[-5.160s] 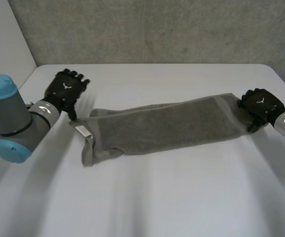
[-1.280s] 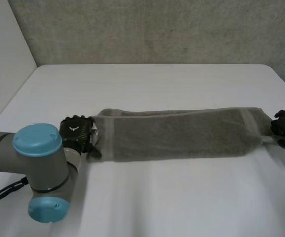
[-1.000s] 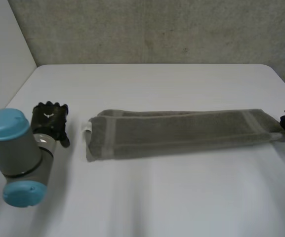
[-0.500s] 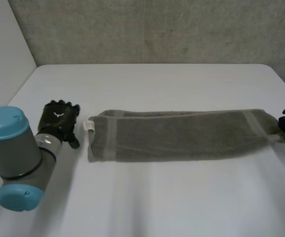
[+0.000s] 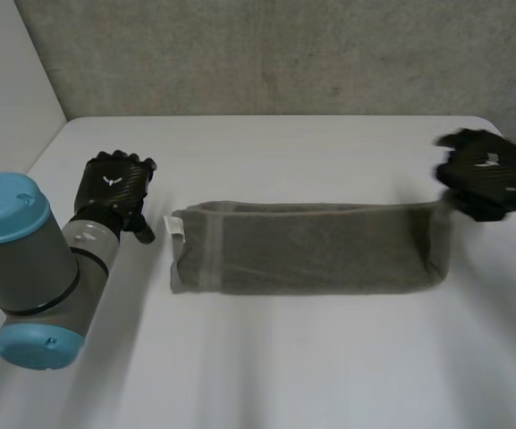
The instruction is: Fold the towel.
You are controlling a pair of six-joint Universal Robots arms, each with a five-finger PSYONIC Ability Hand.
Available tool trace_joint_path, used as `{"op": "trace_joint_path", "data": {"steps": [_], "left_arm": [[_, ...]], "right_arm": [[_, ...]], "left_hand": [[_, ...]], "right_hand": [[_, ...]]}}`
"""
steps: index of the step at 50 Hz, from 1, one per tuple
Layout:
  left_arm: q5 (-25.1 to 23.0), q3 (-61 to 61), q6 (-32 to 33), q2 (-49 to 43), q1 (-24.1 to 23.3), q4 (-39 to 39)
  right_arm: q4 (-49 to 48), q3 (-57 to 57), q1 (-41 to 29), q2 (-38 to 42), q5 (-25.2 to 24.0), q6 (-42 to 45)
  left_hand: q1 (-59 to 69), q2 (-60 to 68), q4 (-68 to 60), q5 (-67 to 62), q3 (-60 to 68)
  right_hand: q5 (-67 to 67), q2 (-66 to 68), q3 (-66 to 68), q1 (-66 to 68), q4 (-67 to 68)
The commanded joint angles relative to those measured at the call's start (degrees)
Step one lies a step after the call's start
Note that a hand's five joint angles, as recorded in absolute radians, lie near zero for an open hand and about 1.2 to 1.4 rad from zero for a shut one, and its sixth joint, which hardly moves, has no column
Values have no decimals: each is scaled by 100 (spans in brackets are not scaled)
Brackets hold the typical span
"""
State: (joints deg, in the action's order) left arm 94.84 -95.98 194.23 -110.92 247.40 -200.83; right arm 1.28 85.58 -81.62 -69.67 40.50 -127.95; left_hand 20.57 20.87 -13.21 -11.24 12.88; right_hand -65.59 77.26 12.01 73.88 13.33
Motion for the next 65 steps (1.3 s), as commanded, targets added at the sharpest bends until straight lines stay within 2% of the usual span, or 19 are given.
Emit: {"op": "trace_joint_path", "data": {"steps": [1, 5, 9, 13, 21, 31, 32, 33, 34, 35, 36, 38, 41, 44, 48, 54, 59, 63, 65], "left_arm": [[35, 106, -8, -18, 28, -44], [52, 123, -17, -18, 89, -70], [52, 132, -86, 26, 229, -96], [52, 132, -219, 97, 327, -88], [44, 62, -412, 246, 564, -88], [44, 44, -412, 255, 643, -88], [44, 44, -412, 246, 643, -88], [44, 44, -412, 246, 643, -96], [44, 44, -412, 246, 643, -96], [44, 44, -412, 246, 643, -96], [44, 44, -421, 246, 643, -96], [52, 44, -430, 246, 634, -96], [52, 44, -482, 246, 573, -88], [52, 53, -596, 255, 520, -61], [44, 115, -772, 264, 353, -26], [35, 255, -992, 246, -296, -17], [35, 370, -1001, 167, -816, -26], [43, 553, -992, -236, -1271, -17], [44, 641, -1001, -411, -1430, -17]], "right_arm": [[-461, -348, -1687, 94, 465, -133], [-821, -805, -2724, 585, 897, -511], [-989, -1131, -3246, 841, 1126, -802], [-1357, -1745, -4070, 1525, 1574, -1328], [-1613, -2326, -4739, 2352, 2049, -1452], [-1604, -2608, -5241, 2889, 2110, -1470], [-1561, -2669, -5294, 2950, 2189, -1470], [-1560, -2669, -5294, 2951, 2190, -1470], [-1543, -2687, -5346, 3003, 2373, -1461], [-1534, -2687, -5347, 3021, 2627, -1444], [-1534, -2687, -5347, 3021, 2629, -1443], [-1447, -2687, -5294, 2951, 2979, -1461], [-1358, -2626, -5250, 2863, 3016, -1487], [-1156, -2432, -5197, 2485, 3007, -1716], [-963, -1959, -4620, 1758, 3043, -2487], [-770, -1134, -3934, 940, 3007, -3270], [-472, -527, -3301, 649, 3007, -3325], [-347, -156, -3044, 578, 2955, -3316], [-391, 238, -2860, 534, 2954, -3316]], "left_hand": [[-93, -123, 321, 160, -288], [-245, -275, 321, 312, -288], [-278, -309, 321, 345, -288], [-278, -309, 321, 345, -288], [-278, -309, 321, 345, -288], [-278, -309, 321, 345, -288], [-278, -309, 321, 345, -288], [-278, -309, 321, 345, -288], [-278, -309, 321, 345, -288], [-278, -309, 321, 345, -288], [-278, -309, 321, 345, -288], [-278, -309, 321, 345, -288], [-278, -309, 321, 345, -288], [-278, -309, 321, 345, -288], [-262, -292, 321, 329, -288], [-245, -275, 321, 312, -288], [-245, -275, 321, 312, -288], [-228, -258, 321, 295, -288], [-228, -258, 321, 295, -288]], "right_hand": [[-441, 274, -201, 612, -333], [-441, 274, -201, 612, -333], [-441, 274, -201, 612, -333], [-441, 274, -201, 612, -333], [-441, 274, -201, 612, -333], [-441, 274, -201, 612, -333], [1085, -1252, -201, -914, -333], [1100, -1267, -201, -929, -333], [6029, -6197, -201, -5859, -333], [6559, -7711, -201, -7373, -333], [6559, -7726, -201, -7388, -333], [6559, -7726, -201, -7388, -333], [6559, -7726, -201, -7388, -333], [6559, -7726, -201, -7388, -333], [6559, -7726, -201, -7388, -333], [6559, -7726, -201, -7388, -333], [6559, -7726, -201, -7388, -333], [6559, -7559, -201, -7221, -333], [6559, -6890, -201, -6553, -333]]}}
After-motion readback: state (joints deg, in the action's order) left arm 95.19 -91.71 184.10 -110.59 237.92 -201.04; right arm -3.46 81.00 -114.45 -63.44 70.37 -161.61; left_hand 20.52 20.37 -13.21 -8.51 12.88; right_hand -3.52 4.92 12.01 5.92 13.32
